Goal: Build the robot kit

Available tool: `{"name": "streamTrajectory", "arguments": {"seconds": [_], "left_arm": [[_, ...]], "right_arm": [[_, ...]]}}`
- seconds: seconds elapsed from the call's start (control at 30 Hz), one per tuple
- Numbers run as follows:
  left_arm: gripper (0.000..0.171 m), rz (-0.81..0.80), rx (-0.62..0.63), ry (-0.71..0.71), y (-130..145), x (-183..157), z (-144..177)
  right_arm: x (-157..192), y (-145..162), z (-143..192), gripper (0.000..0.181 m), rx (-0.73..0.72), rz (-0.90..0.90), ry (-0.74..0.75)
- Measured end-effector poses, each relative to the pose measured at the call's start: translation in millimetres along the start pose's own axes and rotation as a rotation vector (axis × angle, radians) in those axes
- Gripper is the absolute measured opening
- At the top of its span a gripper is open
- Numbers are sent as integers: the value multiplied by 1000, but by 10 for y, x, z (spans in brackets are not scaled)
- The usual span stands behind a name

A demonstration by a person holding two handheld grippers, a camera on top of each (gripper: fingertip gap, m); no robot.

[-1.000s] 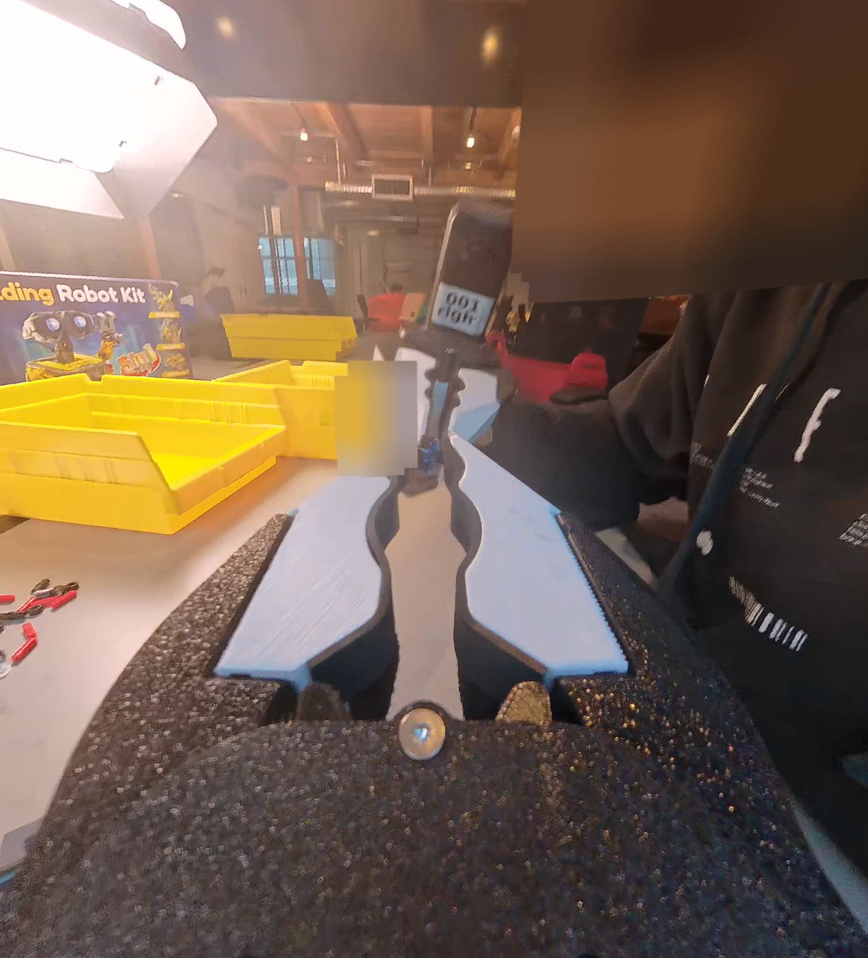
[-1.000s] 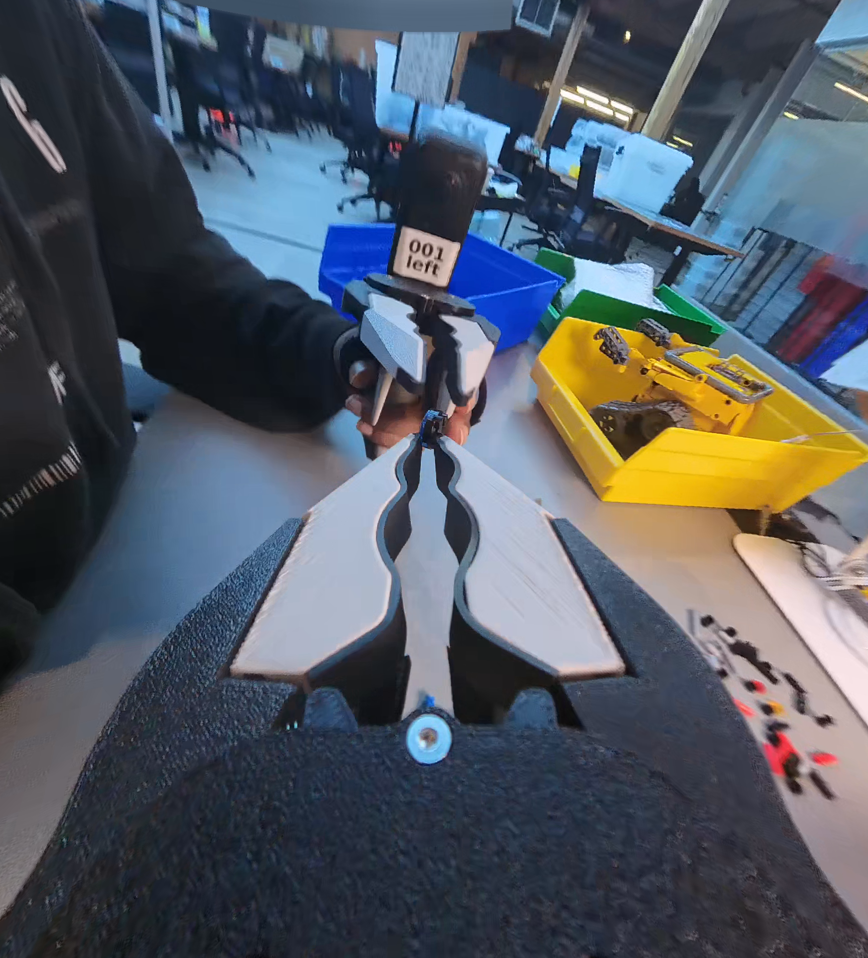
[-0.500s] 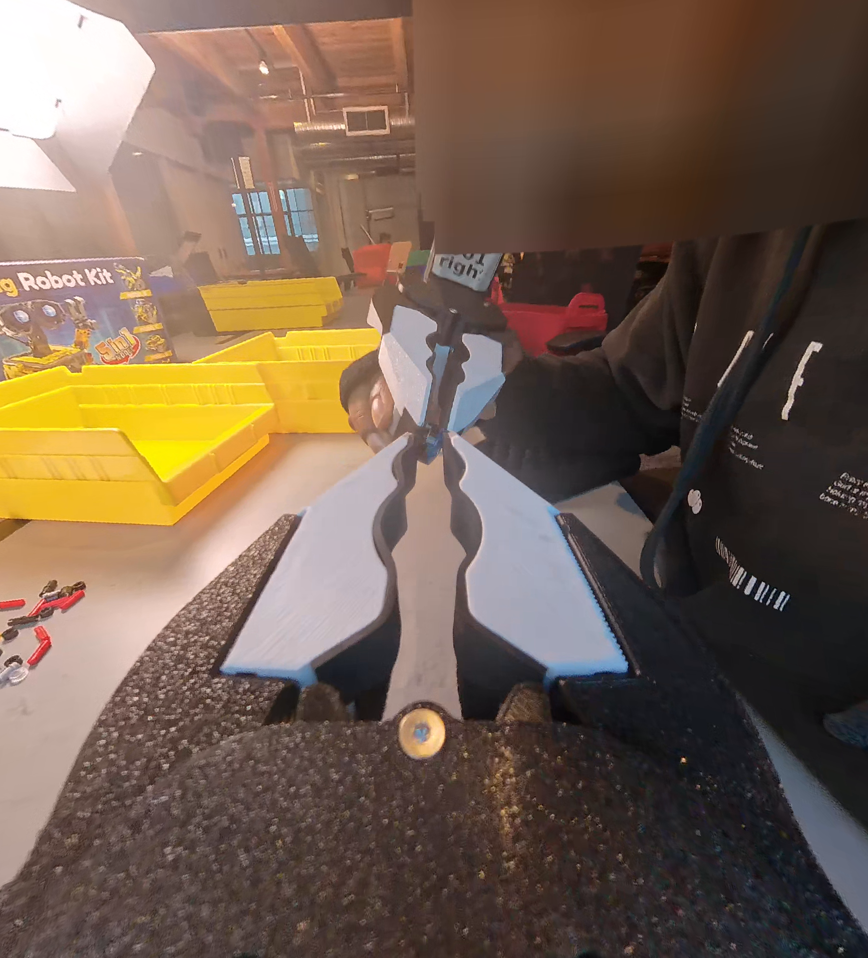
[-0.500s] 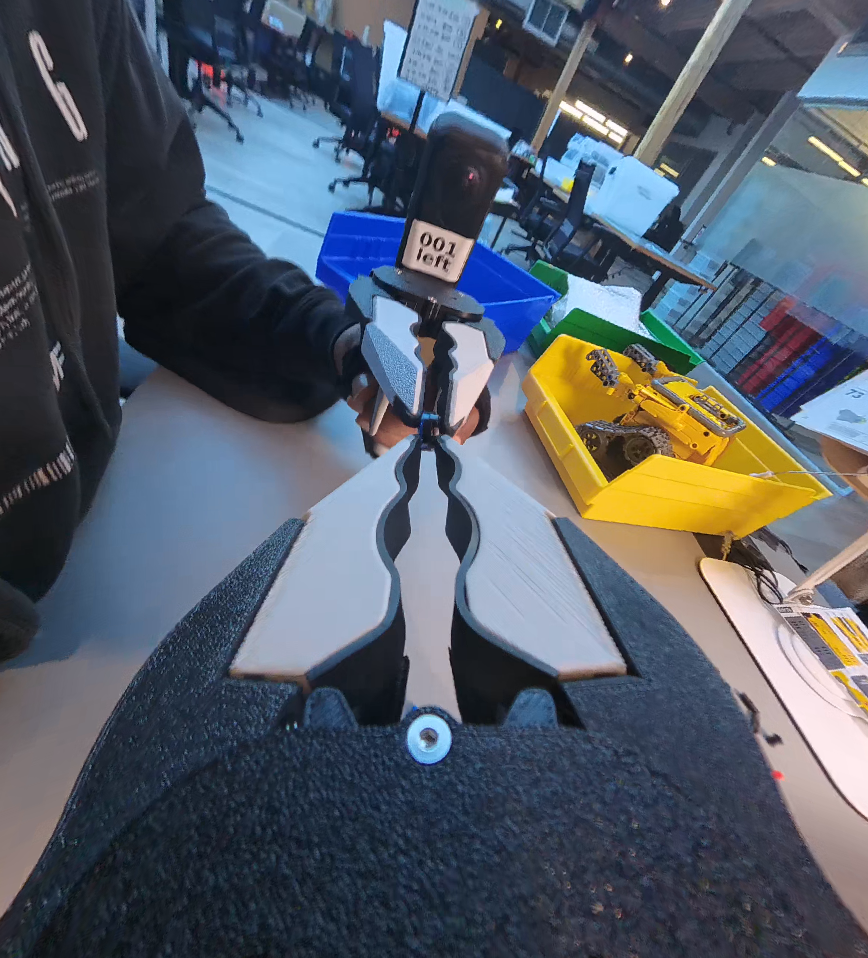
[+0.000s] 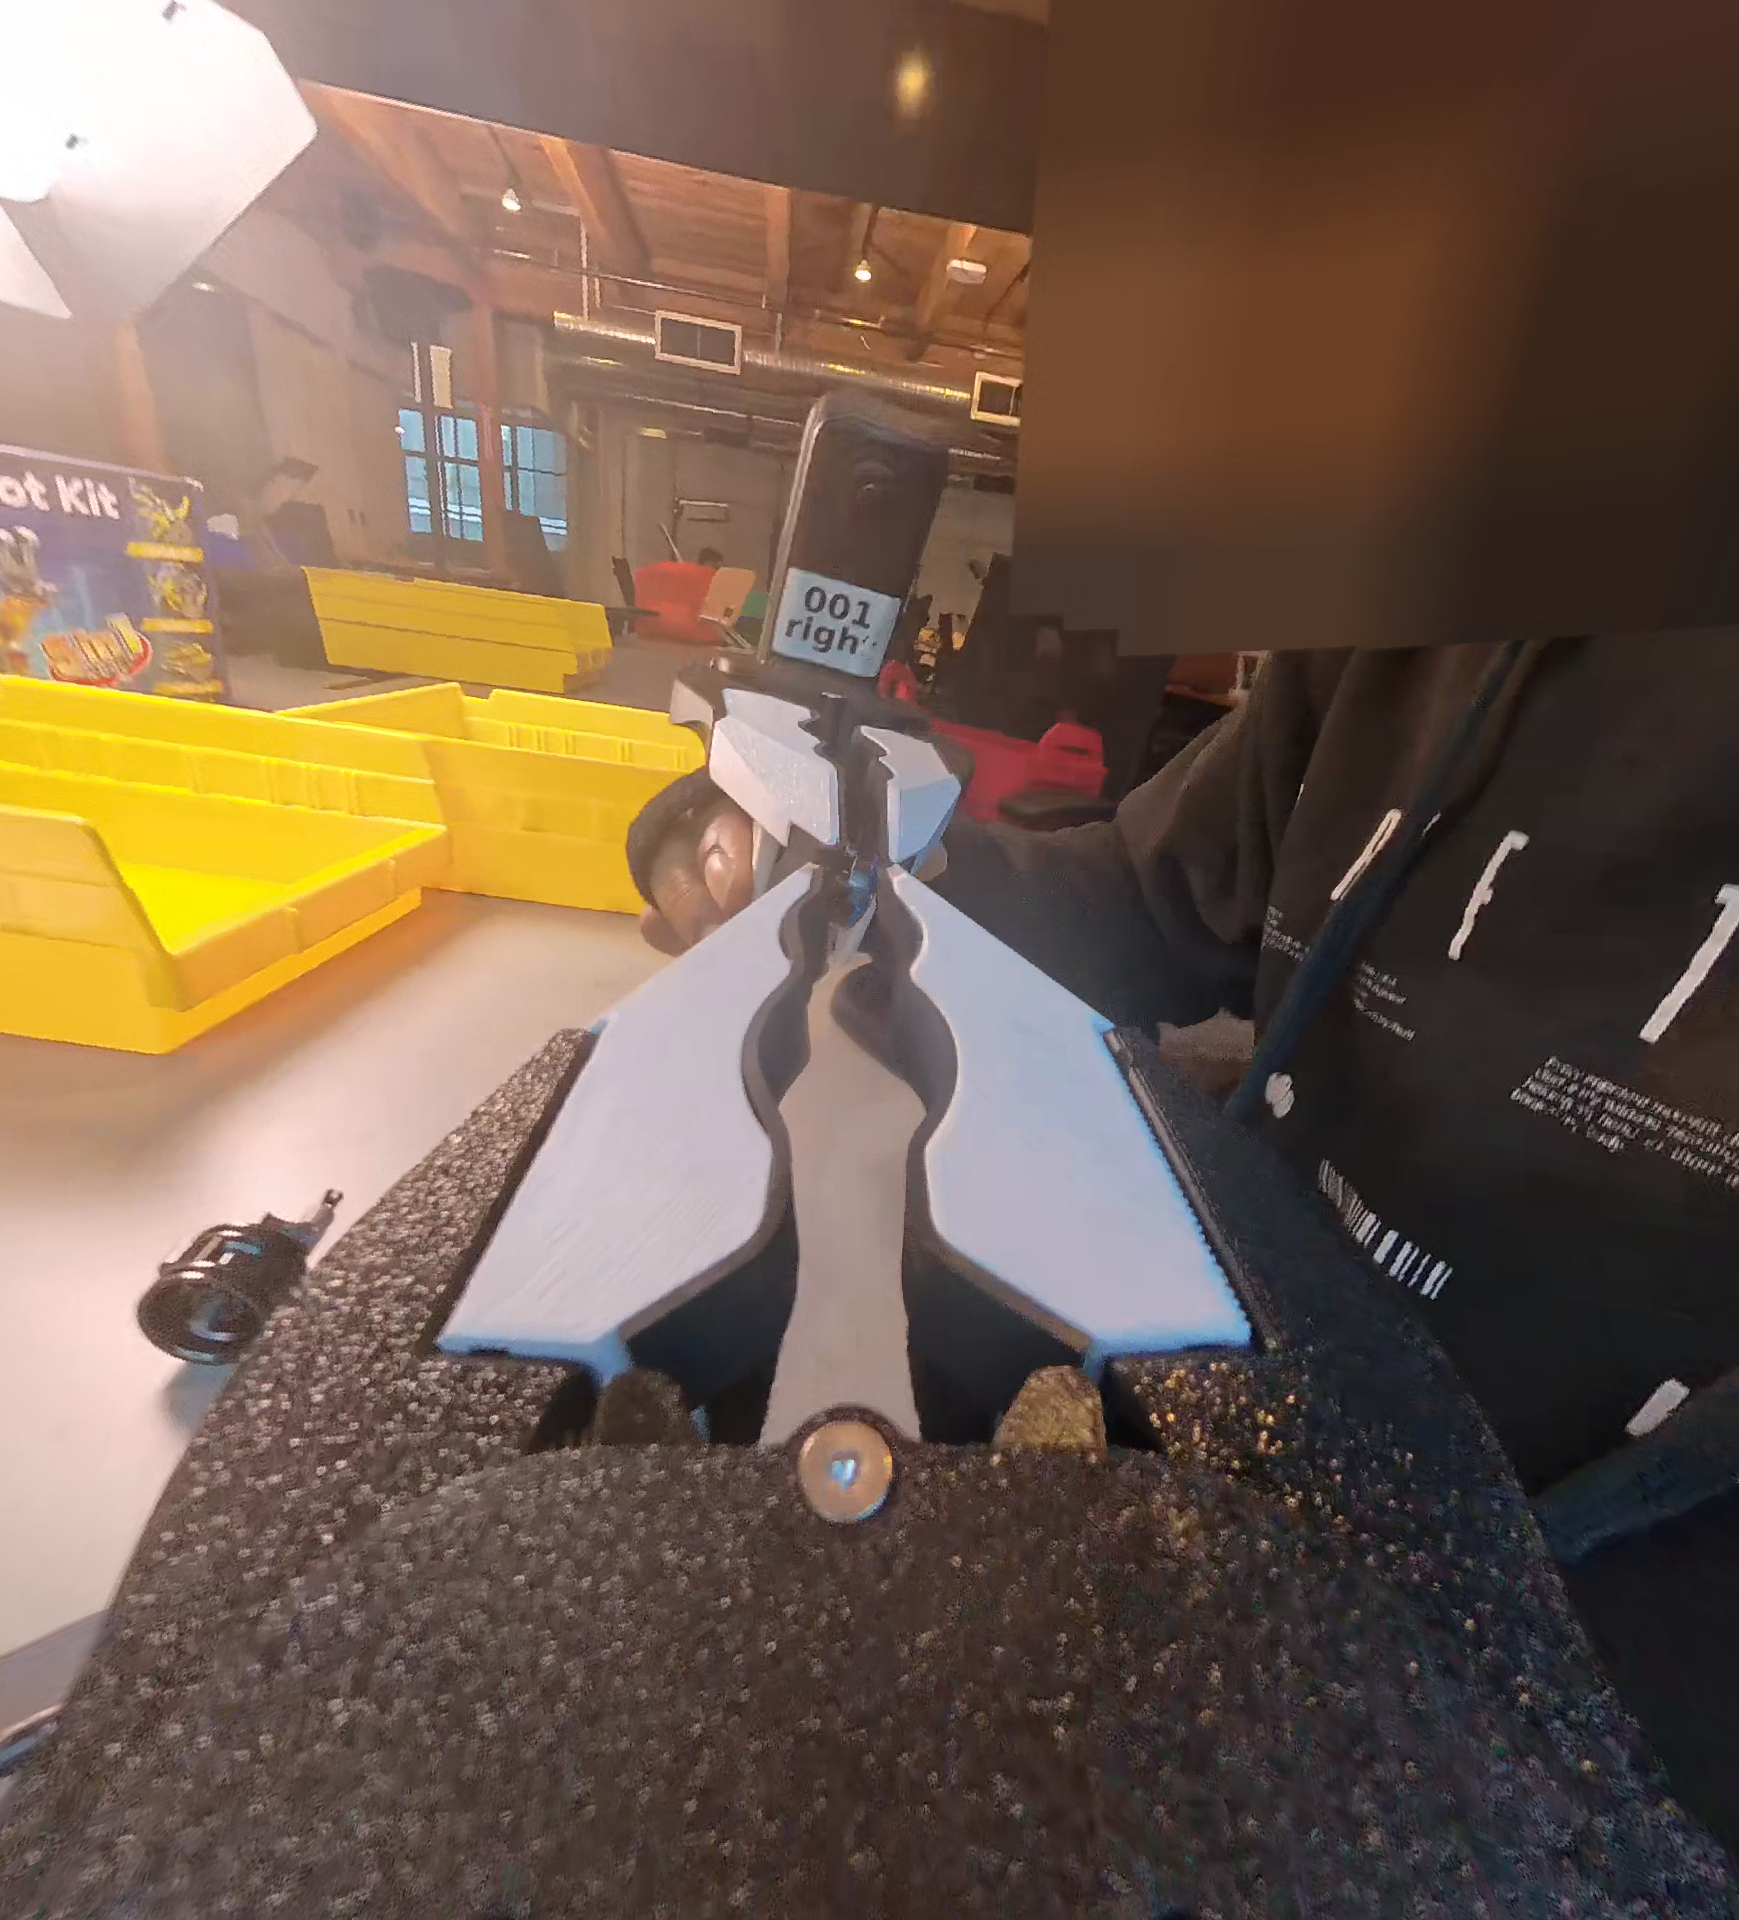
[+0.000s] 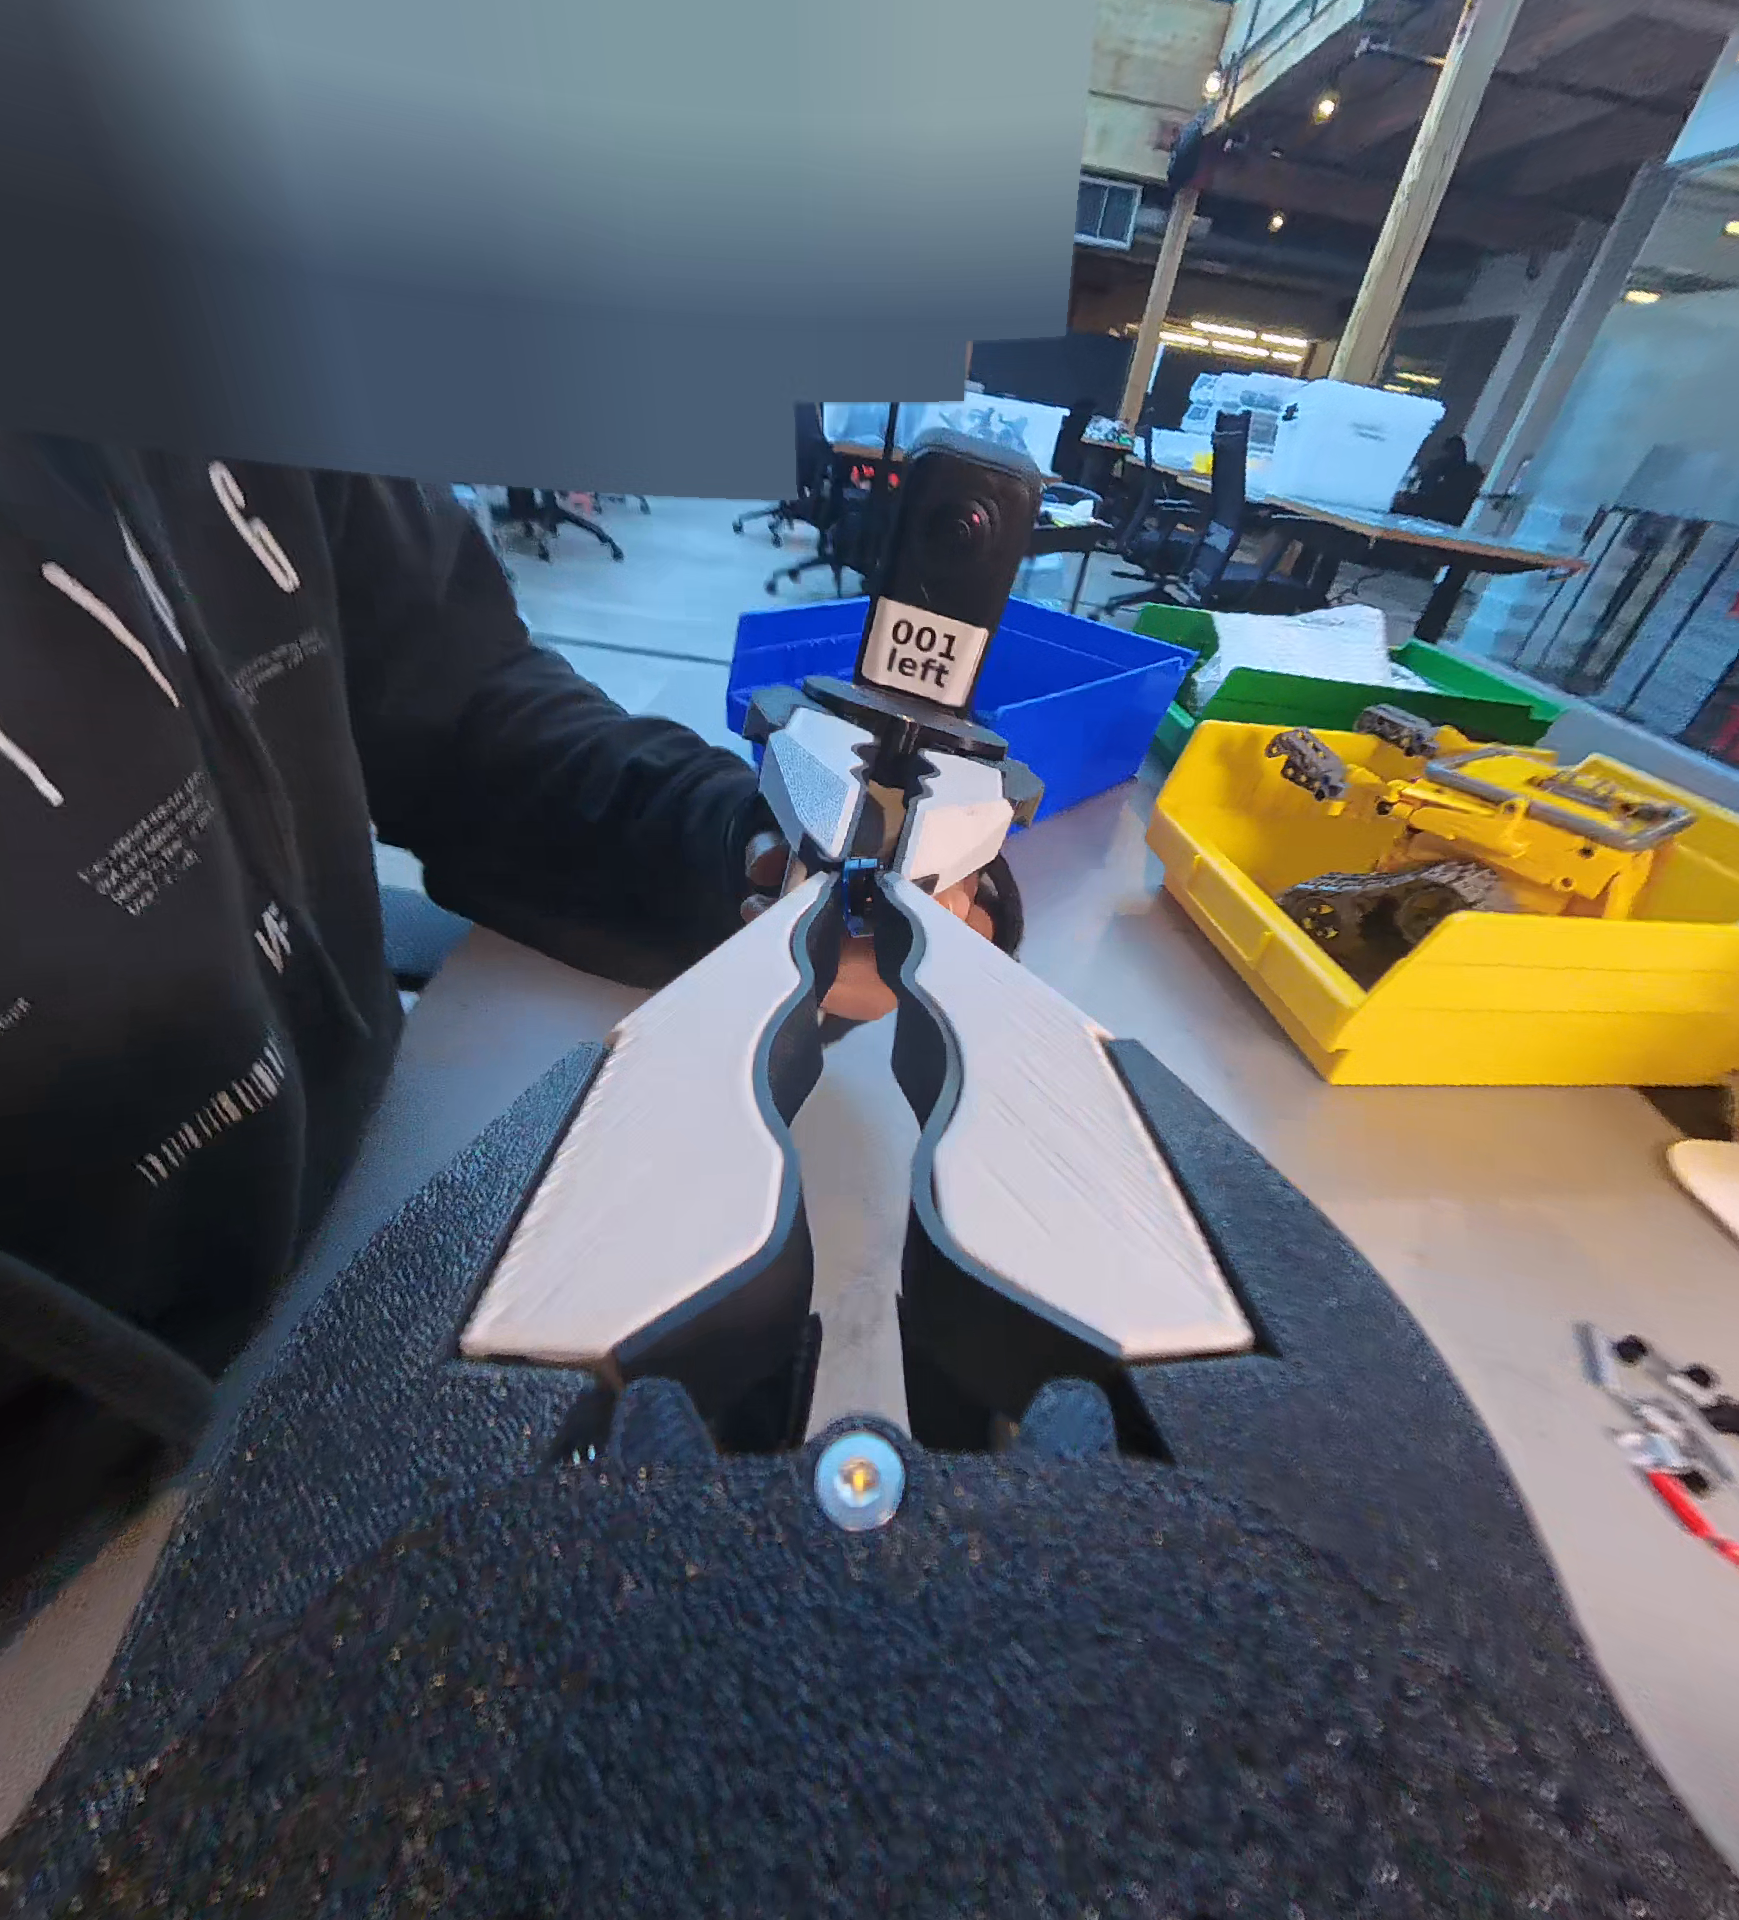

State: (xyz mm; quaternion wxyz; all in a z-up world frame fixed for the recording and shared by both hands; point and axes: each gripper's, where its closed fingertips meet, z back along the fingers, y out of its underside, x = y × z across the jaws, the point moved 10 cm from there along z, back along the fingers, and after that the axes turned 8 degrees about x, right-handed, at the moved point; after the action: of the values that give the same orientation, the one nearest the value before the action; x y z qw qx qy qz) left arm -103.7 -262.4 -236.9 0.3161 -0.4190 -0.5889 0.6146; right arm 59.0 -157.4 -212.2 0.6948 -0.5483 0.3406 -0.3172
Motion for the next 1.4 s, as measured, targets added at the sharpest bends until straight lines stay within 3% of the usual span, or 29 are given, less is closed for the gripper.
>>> {"name": "streamTrajectory", "arguments": {"seconds": [0.2,0.27,0.43,0.5,0.6,0.73,0.87,1.03,1.2,1.4], "left_arm": [[6,262,-62,35,12,160,54],[6,376,-78,38,30,221,64],[6,758,-181,64,183,399,99],[6,838,-175,59,248,436,94],[6,883,-145,53,310,439,43],[6,905,-112,41,364,429,-7],[6,896,-75,13,399,437,-30],[6,680,119,-203,384,482,33],[11,438,293,-426,286,544,210],[15,376,408,-451,335,531,173]], "right_arm": [[-219,210,-82,6,-184,-447,-144],[-267,265,-90,6,-204,-502,-144],[-210,165,-9,29,7,-3,196],[-154,152,-30,30,127,189,311],[-86,193,-105,25,254,342,373],[-45,234,-148,16,317,393,373],[-89,264,-119,15,339,295,310],[-138,513,-170,15,466,57,158],[-19,801,-417,15,706,17,59],[-18,839,-468,16,788,-43,26]]}}
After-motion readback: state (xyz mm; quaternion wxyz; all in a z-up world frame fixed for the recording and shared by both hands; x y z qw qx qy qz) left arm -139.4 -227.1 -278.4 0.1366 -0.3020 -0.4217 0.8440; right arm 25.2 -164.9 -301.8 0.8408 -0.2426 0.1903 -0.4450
